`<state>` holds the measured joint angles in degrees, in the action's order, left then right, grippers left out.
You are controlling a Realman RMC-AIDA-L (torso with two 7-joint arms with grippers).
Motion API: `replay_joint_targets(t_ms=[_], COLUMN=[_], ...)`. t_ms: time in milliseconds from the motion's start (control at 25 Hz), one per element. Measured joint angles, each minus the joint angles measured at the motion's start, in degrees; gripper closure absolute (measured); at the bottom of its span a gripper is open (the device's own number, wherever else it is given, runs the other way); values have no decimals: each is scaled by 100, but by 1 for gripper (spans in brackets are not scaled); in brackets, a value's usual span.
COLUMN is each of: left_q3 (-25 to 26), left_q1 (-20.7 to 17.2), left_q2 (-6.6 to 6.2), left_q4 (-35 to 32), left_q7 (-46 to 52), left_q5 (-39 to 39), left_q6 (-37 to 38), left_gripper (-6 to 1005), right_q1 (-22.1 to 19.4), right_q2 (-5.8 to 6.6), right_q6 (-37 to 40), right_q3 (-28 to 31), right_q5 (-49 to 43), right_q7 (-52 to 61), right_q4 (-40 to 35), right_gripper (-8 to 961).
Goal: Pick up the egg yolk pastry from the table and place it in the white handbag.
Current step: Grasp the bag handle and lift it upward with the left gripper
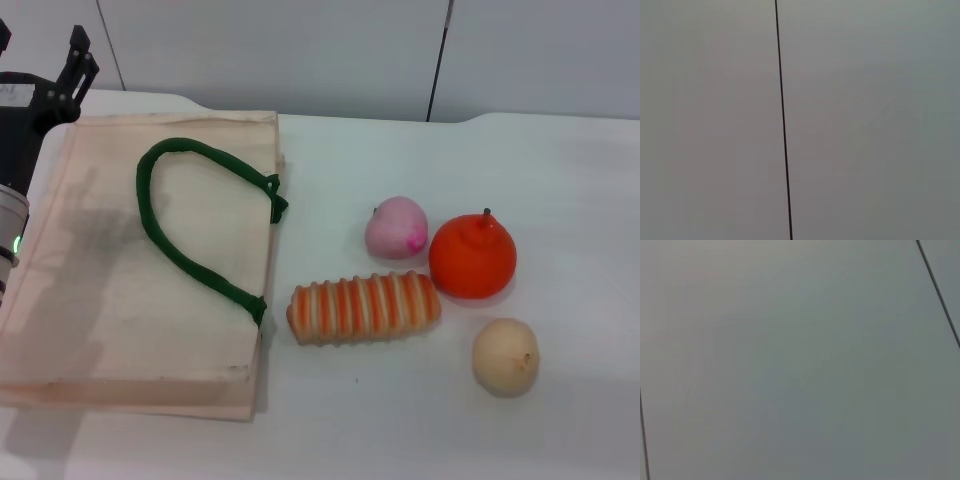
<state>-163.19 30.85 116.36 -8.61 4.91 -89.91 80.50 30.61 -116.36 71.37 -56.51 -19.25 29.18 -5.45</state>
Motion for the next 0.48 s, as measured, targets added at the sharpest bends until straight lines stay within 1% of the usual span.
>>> replay_joint_targets(t_ms=[480], left_q3=[-14], left_q1=[0], left_q2=[0], left_q4=[0], left_q7=[0], left_q5=[0], left_q6=[6], left_gripper=[121], right_q1=[-3], right_q2=[0], right_q6=[0], right_q3=[0], right_q5=[-8], right_q7=[0], right_q4=[0], right_gripper=[64])
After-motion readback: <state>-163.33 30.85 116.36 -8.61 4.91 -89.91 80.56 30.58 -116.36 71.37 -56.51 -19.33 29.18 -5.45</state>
